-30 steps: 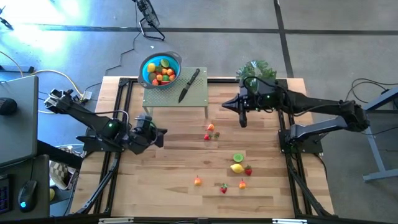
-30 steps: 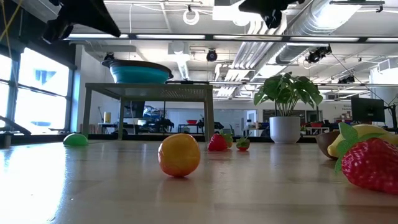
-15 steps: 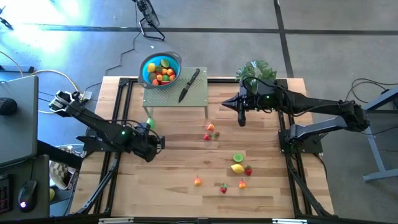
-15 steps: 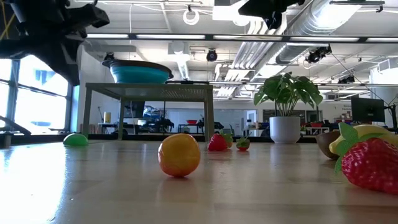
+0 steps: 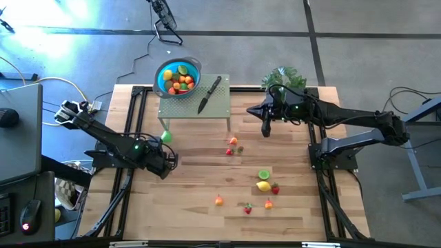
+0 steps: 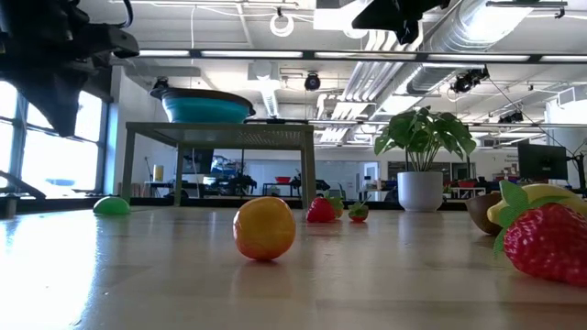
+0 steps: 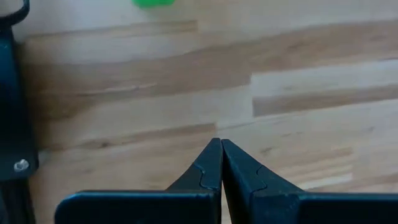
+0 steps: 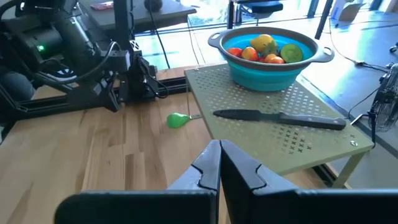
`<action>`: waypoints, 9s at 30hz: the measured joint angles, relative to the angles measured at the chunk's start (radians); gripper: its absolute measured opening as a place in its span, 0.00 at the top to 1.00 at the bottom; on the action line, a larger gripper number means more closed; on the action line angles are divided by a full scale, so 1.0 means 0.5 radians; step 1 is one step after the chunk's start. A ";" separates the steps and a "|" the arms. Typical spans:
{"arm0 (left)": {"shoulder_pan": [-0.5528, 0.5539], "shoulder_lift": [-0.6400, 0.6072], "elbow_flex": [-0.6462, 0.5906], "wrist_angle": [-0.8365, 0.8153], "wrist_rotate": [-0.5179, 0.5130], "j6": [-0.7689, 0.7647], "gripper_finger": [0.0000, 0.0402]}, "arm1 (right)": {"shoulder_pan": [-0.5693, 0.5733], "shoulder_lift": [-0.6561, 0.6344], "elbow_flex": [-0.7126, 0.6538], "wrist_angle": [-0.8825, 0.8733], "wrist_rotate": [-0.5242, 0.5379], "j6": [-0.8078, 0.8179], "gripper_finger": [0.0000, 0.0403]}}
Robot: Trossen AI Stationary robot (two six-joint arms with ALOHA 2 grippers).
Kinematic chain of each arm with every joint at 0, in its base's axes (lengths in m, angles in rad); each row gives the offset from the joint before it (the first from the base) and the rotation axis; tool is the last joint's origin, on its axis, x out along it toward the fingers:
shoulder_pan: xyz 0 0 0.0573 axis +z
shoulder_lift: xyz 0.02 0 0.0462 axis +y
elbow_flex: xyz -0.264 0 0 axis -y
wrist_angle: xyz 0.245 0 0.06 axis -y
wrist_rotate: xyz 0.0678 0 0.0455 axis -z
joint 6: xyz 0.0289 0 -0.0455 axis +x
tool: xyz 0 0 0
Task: Pick & Place Fruit
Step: Put the half green pear into the strainer bowl on the shelf
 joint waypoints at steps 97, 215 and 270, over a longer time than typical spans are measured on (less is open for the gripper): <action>0.526 0.631 -0.607 0.752 -0.650 0.076 0.06 | 0.006 0.002 0.002 -0.002 0.003 0.466 0.99; 0.694 0.819 0.737 0.840 -0.209 1.538 0.45 | 0.004 -0.101 0.002 0.062 0.000 0.237 1.00; 2.036 0.828 1.763 -0.113 -0.463 2.518 0.45 | -0.117 -0.243 0.002 0.099 0.104 0.061 1.00</action>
